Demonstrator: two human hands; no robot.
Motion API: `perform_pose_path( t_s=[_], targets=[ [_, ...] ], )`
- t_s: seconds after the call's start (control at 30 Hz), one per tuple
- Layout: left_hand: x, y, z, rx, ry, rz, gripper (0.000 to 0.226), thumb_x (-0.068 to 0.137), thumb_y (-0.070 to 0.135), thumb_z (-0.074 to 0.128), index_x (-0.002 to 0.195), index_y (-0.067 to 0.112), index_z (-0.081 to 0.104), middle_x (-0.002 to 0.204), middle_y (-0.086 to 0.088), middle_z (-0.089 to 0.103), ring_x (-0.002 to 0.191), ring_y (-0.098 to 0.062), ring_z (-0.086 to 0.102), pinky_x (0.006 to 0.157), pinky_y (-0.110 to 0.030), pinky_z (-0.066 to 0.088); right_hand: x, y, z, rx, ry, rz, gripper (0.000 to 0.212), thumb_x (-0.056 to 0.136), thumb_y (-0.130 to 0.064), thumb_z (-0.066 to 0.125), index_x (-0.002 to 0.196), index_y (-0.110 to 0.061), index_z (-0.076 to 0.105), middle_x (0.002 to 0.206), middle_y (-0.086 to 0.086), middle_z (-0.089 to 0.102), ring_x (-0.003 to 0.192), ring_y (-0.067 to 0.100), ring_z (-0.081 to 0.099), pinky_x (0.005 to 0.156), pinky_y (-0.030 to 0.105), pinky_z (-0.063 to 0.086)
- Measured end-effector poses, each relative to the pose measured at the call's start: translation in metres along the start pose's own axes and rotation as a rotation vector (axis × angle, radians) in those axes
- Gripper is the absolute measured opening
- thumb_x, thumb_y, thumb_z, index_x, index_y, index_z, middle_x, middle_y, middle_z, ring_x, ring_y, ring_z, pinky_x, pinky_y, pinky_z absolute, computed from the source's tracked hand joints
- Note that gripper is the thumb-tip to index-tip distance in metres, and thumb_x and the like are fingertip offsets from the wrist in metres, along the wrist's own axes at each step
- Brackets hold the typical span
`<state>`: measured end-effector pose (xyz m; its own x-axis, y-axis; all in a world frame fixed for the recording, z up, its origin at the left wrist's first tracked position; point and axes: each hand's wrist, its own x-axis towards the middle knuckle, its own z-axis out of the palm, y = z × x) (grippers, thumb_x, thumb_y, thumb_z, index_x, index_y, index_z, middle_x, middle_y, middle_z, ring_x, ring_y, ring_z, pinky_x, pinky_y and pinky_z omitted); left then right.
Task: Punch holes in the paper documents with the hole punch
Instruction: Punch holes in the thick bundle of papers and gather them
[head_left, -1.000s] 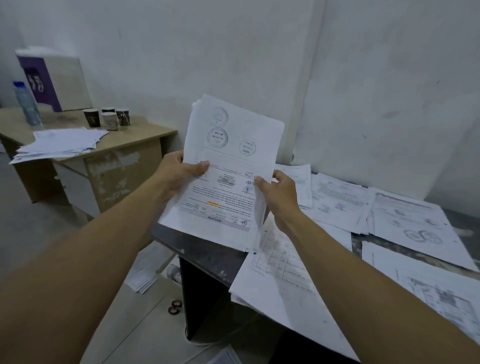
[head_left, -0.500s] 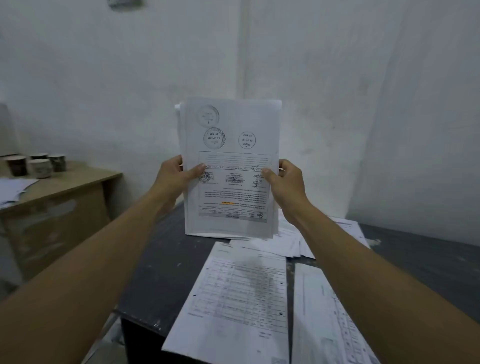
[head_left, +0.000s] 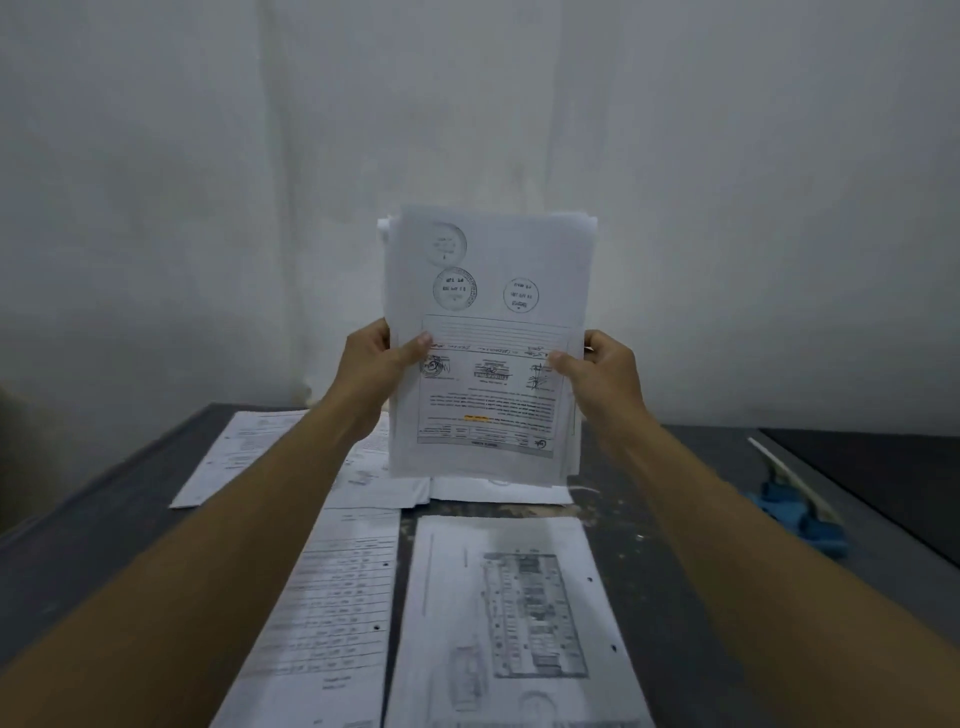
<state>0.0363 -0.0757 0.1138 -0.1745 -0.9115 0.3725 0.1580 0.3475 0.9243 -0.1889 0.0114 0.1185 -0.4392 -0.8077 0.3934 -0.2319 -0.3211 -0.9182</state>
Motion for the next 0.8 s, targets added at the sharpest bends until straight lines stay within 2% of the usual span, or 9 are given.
perform_pose_path(
  t_s=[0.13,0.37,0.47,0.53,0.63,0.7,0.8],
  targets=[
    [-0.004,-0.021,0.058,-0.001,-0.055,0.001,0.030,0.090,0.017,0.071,0.118,0.009,0.067,0.105,-0.003,0.076,0.091,-0.021,0.074,0.078,-0.037,0.061,-0.002,0.022,-0.051,-0.008,0.099,0.046,0.012,0.093,-0.008,0.065,0.103,-0.015,0.067,0.102,-0.001,0.072,0.092,0.016,0.069,0.078,0.030,0.058],
    [-0.007,-0.062,0.124,-0.033,-0.119,-0.061,0.033,0.087,0.018,0.074,0.118,0.009,0.067,0.108,-0.003,0.075,0.094,-0.020,0.073,0.079,-0.035,0.060,-0.001,0.059,-0.115,-0.003,0.190,0.087,0.013,0.091,-0.001,0.065,0.097,-0.013,0.067,0.097,0.000,0.073,0.089,0.016,0.070,0.075,0.028,0.058],
    [-0.013,-0.081,0.141,-0.032,-0.137,-0.087,0.032,0.086,0.021,0.075,0.116,0.016,0.065,0.105,0.003,0.075,0.088,-0.013,0.073,0.070,-0.028,0.059,-0.005,0.080,-0.131,-0.014,0.210,0.131,0.016,0.088,0.001,0.065,0.099,-0.011,0.067,0.096,0.003,0.072,0.085,0.017,0.068,0.072,0.026,0.058],
    [-0.019,-0.095,0.150,0.019,-0.149,-0.106,0.032,0.087,0.024,0.074,0.117,0.019,0.065,0.105,0.006,0.074,0.088,-0.012,0.073,0.068,-0.027,0.059,-0.011,0.095,-0.137,-0.023,0.206,0.174,0.021,0.089,0.002,0.064,0.105,-0.011,0.067,0.096,0.000,0.072,0.082,0.011,0.068,0.065,0.019,0.056],
    [-0.024,-0.105,0.159,0.042,-0.138,-0.102,0.027,0.088,0.022,0.073,0.115,0.018,0.067,0.102,0.006,0.075,0.088,-0.013,0.073,0.076,-0.034,0.061,-0.017,0.108,-0.142,-0.020,0.212,0.202,0.023,0.091,0.005,0.059,0.108,-0.010,0.066,0.090,-0.009,0.069,0.079,0.001,0.065,0.056,0.007,0.050],
    [-0.023,-0.101,0.165,0.030,-0.113,-0.072,0.022,0.090,0.021,0.072,0.111,0.021,0.067,0.102,0.007,0.074,0.089,-0.013,0.073,0.076,-0.033,0.060,-0.015,0.105,-0.144,-0.018,0.241,0.184,0.022,0.092,0.004,0.058,0.106,-0.011,0.066,0.090,-0.008,0.069,0.080,0.004,0.066,0.061,0.012,0.053],
    [-0.020,-0.091,0.174,0.027,-0.103,-0.025,0.026,0.090,0.022,0.071,0.114,0.023,0.063,0.107,0.006,0.072,0.092,-0.014,0.071,0.073,-0.031,0.059,-0.008,0.097,-0.148,-0.039,0.290,0.141,0.018,0.088,0.000,0.061,0.100,-0.010,0.068,0.095,-0.001,0.073,0.088,0.016,0.069,0.078,0.032,0.059]
  ],
)
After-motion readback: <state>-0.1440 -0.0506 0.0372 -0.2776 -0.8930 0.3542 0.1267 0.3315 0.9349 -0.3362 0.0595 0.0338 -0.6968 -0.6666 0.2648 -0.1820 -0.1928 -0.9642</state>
